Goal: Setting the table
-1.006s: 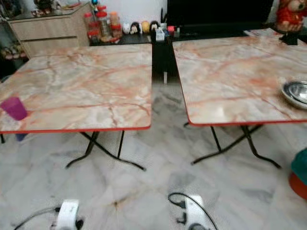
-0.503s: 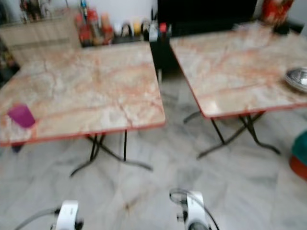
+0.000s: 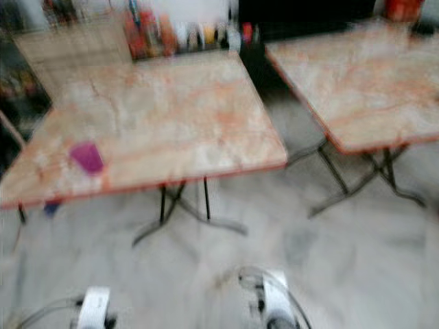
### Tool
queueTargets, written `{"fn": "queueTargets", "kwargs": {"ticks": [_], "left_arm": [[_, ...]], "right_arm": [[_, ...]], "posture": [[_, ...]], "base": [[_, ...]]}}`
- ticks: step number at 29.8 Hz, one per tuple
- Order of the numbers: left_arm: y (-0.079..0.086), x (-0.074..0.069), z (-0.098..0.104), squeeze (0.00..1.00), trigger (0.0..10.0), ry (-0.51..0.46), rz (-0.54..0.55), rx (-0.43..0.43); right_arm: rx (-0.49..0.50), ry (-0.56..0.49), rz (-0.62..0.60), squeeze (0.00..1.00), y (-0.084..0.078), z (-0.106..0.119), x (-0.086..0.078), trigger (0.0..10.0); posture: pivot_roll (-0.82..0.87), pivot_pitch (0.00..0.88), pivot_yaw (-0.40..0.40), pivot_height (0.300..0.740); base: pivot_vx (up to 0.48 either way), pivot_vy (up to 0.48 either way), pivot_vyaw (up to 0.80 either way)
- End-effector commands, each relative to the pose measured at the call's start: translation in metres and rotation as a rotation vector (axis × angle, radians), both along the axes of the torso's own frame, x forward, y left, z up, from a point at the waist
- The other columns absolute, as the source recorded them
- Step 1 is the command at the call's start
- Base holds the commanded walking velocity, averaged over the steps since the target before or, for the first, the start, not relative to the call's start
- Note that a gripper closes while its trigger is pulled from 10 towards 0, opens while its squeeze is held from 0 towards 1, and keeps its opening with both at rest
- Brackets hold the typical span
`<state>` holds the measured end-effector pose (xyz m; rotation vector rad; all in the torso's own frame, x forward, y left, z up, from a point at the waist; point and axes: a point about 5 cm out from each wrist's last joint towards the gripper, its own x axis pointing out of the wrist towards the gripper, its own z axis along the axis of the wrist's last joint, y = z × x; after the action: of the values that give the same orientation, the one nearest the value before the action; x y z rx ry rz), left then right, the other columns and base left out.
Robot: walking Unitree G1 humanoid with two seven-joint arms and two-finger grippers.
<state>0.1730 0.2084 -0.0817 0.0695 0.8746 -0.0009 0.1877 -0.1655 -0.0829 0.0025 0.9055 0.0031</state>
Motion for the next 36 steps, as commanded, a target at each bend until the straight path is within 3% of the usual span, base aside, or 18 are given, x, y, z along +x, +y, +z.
{"fn": "queueTargets", "kwargs": {"ticks": [1,8,24,36], "left_arm": [[0.0089,0.0007,0.0023,0.00,10.0,-0.004,-0.011,0.032],[0.0094,0.0030,0.0034,0.00,10.0,-0.009,-0.014,0.037],[0.0075,0.0058,0.0043,0.00,10.0,-0.020,-0.013,0.042],[0.0075,0.0012,0.0019,0.00,10.0,-0.005,0.002,0.047]], "right_arm": [[0.018,-0.029,0.032,0.00,0.0104,0.0035,0.0072,10.0],[0.016,-0.028,0.018,0.00,0.0071,0.0033,0.0068,10.0],[0.004,-0.047,0.043,0.00,0.0082,0.0060,0.0116,10.0],[-0.034,-0.044,0.053,0.00,0.0030,0.0053,0.0096,10.0]], "posture": [[0.03,0.000,0.069,0.740],[0.03,0.000,0.060,0.740],[0.04,0.000,0.053,0.740],[0.02,0.000,0.049,0.740]], "base": [[0.000,0.465,0.00],[0.000,0.440,0.00],[0.000,0.000,0.00],[0.284,0.000,0.18]]}}
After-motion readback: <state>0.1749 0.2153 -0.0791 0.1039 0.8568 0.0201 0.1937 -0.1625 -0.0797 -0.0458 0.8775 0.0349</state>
